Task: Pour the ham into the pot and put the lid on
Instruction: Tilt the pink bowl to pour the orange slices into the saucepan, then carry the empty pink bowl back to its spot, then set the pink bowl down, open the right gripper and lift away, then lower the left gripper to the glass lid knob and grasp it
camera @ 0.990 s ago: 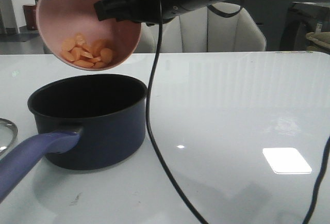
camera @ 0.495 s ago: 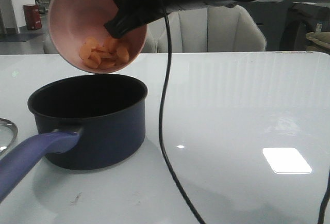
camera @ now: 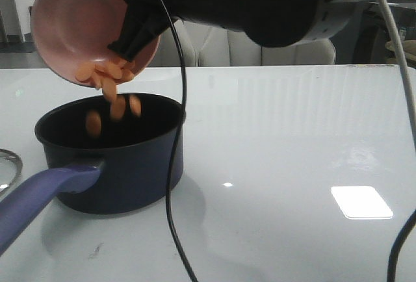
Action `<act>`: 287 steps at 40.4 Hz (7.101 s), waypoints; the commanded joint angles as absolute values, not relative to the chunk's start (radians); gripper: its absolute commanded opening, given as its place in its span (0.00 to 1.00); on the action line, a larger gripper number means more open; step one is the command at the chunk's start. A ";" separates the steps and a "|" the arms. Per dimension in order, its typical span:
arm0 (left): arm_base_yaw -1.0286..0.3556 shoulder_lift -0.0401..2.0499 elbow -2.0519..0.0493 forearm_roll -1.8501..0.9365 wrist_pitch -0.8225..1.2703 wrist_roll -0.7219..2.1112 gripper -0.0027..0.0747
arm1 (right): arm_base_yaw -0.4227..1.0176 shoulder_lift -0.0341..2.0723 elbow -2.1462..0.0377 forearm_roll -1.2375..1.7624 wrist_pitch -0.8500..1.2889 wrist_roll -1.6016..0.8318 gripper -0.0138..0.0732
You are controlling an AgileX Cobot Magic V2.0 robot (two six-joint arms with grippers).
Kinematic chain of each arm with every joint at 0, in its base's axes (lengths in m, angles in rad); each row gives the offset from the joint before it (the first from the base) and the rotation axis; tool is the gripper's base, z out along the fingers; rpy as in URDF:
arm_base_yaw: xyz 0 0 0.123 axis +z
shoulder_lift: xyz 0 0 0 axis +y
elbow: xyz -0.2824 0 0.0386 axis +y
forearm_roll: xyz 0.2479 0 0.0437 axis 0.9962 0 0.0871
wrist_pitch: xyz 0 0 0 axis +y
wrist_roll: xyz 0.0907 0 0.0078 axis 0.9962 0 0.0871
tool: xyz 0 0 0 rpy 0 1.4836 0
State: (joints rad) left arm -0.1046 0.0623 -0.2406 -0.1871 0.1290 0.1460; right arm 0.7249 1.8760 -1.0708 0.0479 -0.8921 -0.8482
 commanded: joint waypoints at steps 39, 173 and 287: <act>-0.113 0.075 -0.267 -0.196 0.054 0.144 0.68 | 0.723 1.800 -1.100 0.344 -0.935 -0.649 0.32; -0.113 0.075 -0.267 -0.197 0.049 0.144 0.68 | 0.345 0.690 -0.583 0.325 0.190 -0.282 0.75; 0.043 1.750 -1.378 -0.075 1.116 0.013 0.83 | 0.347 0.177 -0.230 0.325 0.042 -0.282 0.37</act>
State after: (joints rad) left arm 0.0249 1.7811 -1.3462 -0.0749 1.1008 0.0149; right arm 0.3464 0.1688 -0.2037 0.3230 0.1252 -0.2744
